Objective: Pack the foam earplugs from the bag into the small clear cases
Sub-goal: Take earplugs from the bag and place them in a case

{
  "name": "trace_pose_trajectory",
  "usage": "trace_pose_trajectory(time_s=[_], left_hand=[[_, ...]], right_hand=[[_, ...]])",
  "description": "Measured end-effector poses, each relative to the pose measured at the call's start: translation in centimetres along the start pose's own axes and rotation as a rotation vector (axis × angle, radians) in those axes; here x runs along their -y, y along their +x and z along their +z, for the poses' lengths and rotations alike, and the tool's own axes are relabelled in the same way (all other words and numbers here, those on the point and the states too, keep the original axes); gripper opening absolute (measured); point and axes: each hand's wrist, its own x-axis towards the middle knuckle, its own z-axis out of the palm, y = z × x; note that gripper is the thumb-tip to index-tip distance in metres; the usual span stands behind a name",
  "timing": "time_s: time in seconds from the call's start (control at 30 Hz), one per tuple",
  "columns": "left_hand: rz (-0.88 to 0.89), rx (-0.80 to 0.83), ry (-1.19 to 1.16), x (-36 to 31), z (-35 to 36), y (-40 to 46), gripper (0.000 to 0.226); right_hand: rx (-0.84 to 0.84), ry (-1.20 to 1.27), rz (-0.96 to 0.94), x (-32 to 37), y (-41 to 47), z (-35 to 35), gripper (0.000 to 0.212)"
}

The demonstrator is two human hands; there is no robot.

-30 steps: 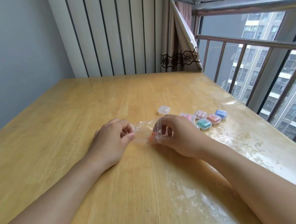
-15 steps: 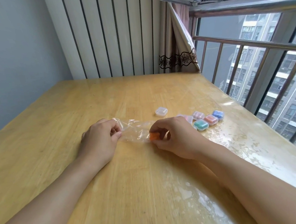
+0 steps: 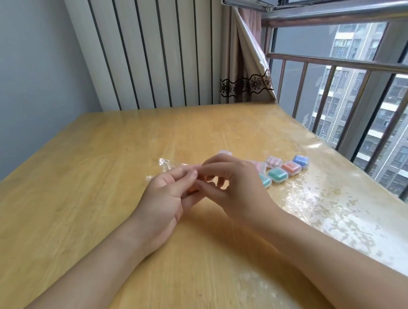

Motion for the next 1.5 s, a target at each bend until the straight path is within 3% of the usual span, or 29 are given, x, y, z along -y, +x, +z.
trace_pose_trajectory(time_s=[0.17,0.3,0.4,0.53,0.67,0.73,0.8,0.93,1.0,1.1,1.2,1.27,1.4,1.5], left_hand=[[-0.076,-0.067,-0.114,0.1,-0.7,0.8,0.026],[-0.122,-0.120,-0.220,-0.2,-1.4,1.2,0.027],[-0.130,-0.113,-0.256,-0.4,-1.5,1.3,0.028],[-0.128,-0.105,-0.273,-0.5,-1.7,1.5,0.026],[-0.112,-0.093,-0.232,-0.4,-1.9,1.4,0.026],[-0.098,-0.098,-0.174,-0.5,-1.9,1.4,0.029],[-0.038,-0.151,-0.099,-0.8,-1.9,1.4,0.032],[0.123,-0.326,0.112,-1.1,-2.4,1.8,0.036],[0.171,-0.335,0.266,-0.8,-2.5,1.9,0.030],[0.242,-0.202,0.449,-0.4,-2.3,1.5,0.012],[0.317,-0.028,0.596,0.4,-2.2,1.0,0.041],[0.390,0.003,0.650,0.7,-2.0,0.8,0.048],[0.486,-0.041,0.692,0.9,-1.8,1.1,0.028],[0.451,-0.013,0.676,1.0,-1.7,1.1,0.010]], right_hand=[[0.045,0.204,0.255,0.0,0.7,-0.8,0.052],[-0.169,-0.040,0.312,-1.0,2.5,-4.0,0.022],[0.040,-0.366,0.354,-2.7,4.4,-4.6,0.030],[0.334,-0.555,0.378,-5.5,7.1,-2.6,0.047],[0.354,-0.601,0.407,-6.8,8.5,-1.2,0.028],[0.263,-0.513,0.394,-6.2,8.5,-1.4,0.023],[0.145,-0.271,0.411,-4.6,8.0,-1.9,0.023],[0.050,0.622,0.651,0.2,4.8,-3.2,0.029],[0.059,0.908,0.765,1.6,2.8,-3.2,0.036],[0.063,0.957,0.807,2.2,0.4,-2.2,0.044],[0.080,1.161,0.850,1.8,-0.2,-1.5,0.045],[0.128,1.243,0.860,1.6,-0.1,-1.5,0.042],[0.175,1.191,0.894,1.0,0.4,-1.7,0.037],[0.135,1.083,0.942,0.7,0.5,-1.6,0.043]])
